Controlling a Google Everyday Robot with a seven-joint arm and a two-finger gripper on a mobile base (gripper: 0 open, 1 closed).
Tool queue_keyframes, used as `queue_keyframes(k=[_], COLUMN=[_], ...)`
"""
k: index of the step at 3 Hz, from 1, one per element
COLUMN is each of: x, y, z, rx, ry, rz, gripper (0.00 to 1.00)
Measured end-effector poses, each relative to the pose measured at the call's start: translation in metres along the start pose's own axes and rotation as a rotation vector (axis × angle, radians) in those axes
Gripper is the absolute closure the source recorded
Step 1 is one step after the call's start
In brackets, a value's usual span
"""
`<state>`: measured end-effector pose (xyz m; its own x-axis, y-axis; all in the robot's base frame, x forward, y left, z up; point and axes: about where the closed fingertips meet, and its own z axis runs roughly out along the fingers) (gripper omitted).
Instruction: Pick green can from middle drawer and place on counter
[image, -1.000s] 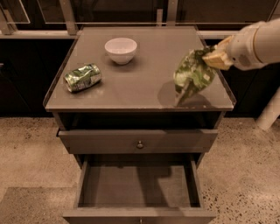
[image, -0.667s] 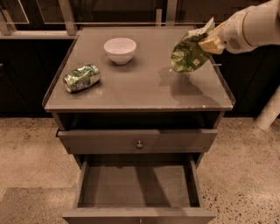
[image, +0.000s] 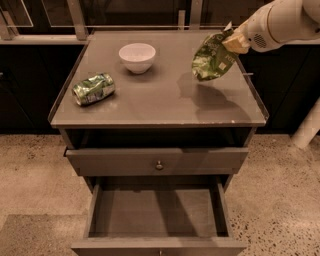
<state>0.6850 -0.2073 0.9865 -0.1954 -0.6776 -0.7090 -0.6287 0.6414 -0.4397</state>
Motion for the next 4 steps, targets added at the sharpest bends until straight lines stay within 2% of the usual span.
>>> queue_keyframes(k=[2, 3, 4], x=[0.0, 0.011, 0.012], y=[0.0, 0.0, 0.0], z=[0.0, 0.011, 0.012], rx=[0.0, -0.005, -0.004], ry=[0.0, 0.038, 0.039], rz=[0.0, 0.034, 0.038], gripper=[0.36, 0.12, 0.0])
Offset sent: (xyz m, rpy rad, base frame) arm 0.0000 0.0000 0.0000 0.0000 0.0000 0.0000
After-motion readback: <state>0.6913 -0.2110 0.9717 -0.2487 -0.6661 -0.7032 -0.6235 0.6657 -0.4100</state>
